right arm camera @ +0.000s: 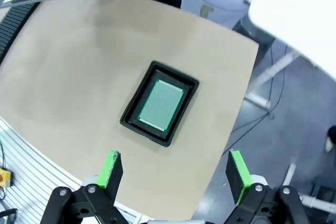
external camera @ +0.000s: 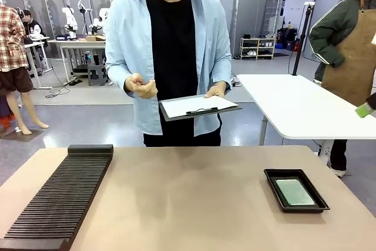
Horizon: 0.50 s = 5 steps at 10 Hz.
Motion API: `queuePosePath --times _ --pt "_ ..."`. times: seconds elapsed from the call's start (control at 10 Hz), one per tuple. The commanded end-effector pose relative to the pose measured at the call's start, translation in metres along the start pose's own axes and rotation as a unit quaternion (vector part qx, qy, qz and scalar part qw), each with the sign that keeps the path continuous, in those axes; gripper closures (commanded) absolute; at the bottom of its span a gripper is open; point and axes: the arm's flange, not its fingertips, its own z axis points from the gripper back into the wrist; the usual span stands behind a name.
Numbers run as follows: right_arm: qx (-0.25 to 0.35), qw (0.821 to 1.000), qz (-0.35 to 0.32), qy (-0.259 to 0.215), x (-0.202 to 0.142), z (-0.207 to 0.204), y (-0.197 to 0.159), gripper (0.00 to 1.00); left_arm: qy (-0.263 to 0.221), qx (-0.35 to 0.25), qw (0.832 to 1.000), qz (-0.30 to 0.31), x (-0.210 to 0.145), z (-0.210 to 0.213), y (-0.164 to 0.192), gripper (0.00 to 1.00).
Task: Inspect the PCB.
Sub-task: Place the Blank PCB in the ESD tray.
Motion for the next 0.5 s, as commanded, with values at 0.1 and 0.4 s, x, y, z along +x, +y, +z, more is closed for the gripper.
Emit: queuePosePath --times 0.1,0.4 --pt "0.019 0.998 0.033 -0.051 -0.027 0.032 0.008 0.0 0.009 0.006 1.0 0.008 0.0 0.0 -0.002 0.0" --pt "0.037 0.996 0.035 -0.074 -0.035 0.034 0.018 0.0 0.009 0.006 1.0 0.008 0.0 0.0 -0.002 0.0"
